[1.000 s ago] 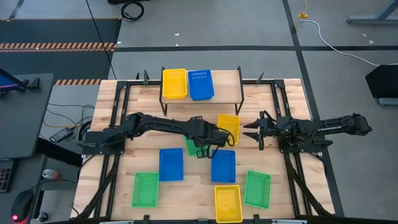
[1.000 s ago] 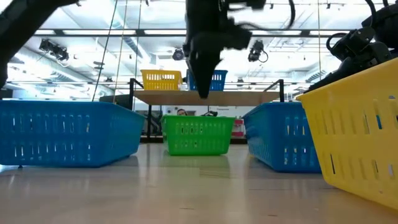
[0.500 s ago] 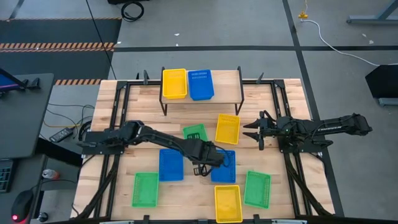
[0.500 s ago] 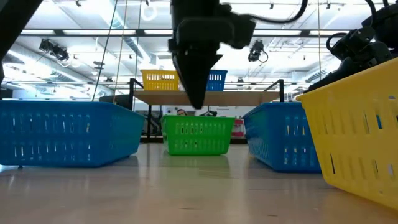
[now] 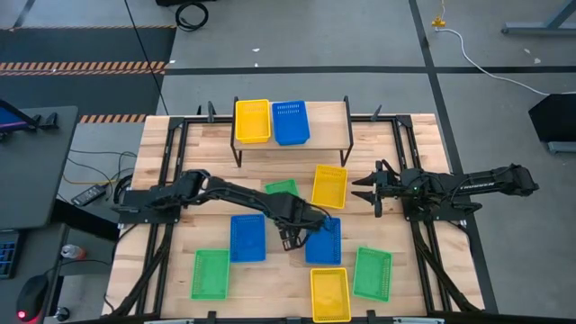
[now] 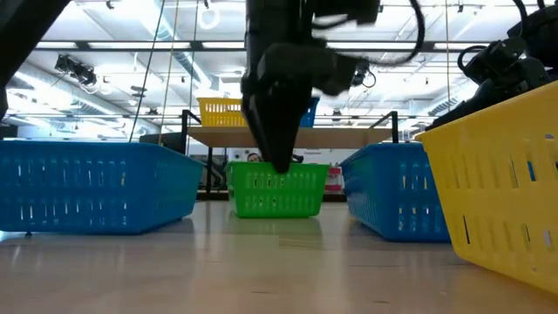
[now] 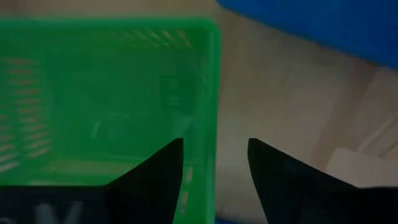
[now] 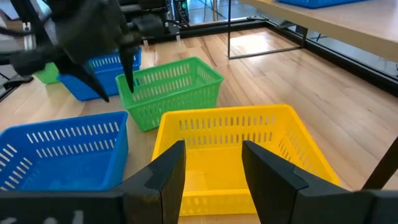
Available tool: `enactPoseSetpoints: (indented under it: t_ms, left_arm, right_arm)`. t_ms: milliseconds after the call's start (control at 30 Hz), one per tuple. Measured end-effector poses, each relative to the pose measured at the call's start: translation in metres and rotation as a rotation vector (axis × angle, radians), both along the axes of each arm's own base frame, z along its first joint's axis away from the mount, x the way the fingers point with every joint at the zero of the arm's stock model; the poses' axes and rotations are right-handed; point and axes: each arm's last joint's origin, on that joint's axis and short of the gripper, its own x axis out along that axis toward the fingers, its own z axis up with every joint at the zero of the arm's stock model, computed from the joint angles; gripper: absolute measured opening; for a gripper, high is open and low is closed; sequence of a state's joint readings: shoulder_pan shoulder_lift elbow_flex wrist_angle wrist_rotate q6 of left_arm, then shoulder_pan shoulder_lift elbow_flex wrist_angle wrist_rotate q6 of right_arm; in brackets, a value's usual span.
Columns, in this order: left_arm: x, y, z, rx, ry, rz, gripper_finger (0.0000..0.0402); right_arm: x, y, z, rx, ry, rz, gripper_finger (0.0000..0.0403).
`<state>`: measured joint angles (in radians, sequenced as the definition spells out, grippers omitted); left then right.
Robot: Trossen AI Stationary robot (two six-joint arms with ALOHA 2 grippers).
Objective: Stack baskets on shelf by color
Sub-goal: Put the middle green basket on the shelf
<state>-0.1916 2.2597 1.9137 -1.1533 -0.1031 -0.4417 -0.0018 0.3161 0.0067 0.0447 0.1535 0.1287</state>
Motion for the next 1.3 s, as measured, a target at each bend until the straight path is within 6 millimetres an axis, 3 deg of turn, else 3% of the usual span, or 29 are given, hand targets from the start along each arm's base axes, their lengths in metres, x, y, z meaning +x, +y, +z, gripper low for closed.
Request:
enactPoseSetpoints:
  t_ms: [100,200,400,667,900,1100,1300]
  left_arm:
    - [-0.003,0.006,-0.019,-0.023,0.02,0.007,0.0188]
    - [-0.006,0.012,-0.029,-0.007,0.037,-0.002,0.0158]
    - [-0.002,0.024,-0.023,0.022,0.017,-0.001,0.0016]
    - [0.015,0.015,0.028,-0.039,-0.122,-0.051,0.0005]
    - [0.026,0.006,0.092,0.037,-0.311,-0.296,0.0003]
    - [0.031,0.038,0.126,0.167,-0.391,-0.361,0.0002]
    - [0.04,0.084,0.131,0.241,-0.462,-0.317,0.0003]
  right_arm:
    - [0.0,0.0,0.0,0.0,0.0,0.0,0.0165]
    - [0.0,0.0,0.0,-0.001,0.0,0.0,0.0165]
    - [0.0,0.0,0.0,-0.005,-0.001,0.0,0.0165]
    - [0.0,0.0,0.0,-0.026,0.003,0.005,0.0165]
    - [0.0,0.0,-0.001,0.027,0.009,0.009,0.0165]
    - [0.0,-0.001,0.0,0.059,-0.006,-0.034,0.0165]
    - [0.0,-0.001,-0.001,0.102,-0.011,-0.047,0.0165]
